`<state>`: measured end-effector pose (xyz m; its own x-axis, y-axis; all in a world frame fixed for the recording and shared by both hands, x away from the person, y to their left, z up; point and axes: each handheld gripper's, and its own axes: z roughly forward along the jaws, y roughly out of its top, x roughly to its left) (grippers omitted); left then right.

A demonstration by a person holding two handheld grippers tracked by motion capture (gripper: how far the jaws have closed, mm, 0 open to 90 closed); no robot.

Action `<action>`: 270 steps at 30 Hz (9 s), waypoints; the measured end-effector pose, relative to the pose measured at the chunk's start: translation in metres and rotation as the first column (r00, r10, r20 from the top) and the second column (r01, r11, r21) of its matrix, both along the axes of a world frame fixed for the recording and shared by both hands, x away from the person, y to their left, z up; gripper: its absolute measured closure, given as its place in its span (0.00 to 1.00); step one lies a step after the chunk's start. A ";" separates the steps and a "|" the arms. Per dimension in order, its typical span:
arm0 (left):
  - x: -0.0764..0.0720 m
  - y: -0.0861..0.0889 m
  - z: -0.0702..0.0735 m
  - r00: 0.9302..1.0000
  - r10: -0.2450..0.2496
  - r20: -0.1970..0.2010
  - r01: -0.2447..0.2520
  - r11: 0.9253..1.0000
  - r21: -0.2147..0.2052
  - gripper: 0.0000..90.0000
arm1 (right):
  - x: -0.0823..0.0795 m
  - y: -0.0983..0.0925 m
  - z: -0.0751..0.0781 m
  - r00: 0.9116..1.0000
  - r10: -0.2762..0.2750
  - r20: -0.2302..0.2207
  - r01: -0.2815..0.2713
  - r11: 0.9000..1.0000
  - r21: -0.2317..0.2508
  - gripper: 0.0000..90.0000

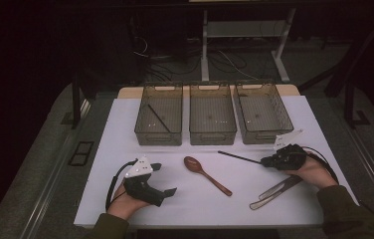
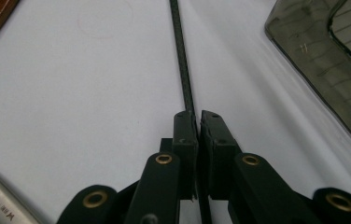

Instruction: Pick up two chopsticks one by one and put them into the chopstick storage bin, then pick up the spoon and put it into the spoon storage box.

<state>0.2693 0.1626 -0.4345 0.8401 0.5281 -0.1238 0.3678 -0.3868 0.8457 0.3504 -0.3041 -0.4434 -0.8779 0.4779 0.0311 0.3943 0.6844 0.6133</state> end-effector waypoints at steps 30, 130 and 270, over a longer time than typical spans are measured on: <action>0.000 0.001 0.000 1.000 -0.004 0.002 0.004 1.000 0.000 0.00 | 0.000 0.003 0.012 1.000 0.004 0.007 -0.005 0.994 0.105 0.95; -0.002 -0.002 0.002 1.000 0.005 0.007 -0.005 1.000 -0.009 0.00 | 0.067 0.176 0.095 0.983 -0.183 0.006 0.178 0.962 0.205 0.95; -0.003 0.000 0.002 1.000 0.022 0.011 -0.022 1.000 -0.001 0.00 | -0.076 0.001 0.014 0.944 -0.326 0.052 0.276 0.865 0.420 0.20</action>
<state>0.2660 0.1626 -0.4320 0.8294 0.5465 -0.1155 0.3673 -0.3778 0.8499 0.2744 -0.3028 -0.4290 -0.7027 0.6875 0.1832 0.4493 0.2291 0.8635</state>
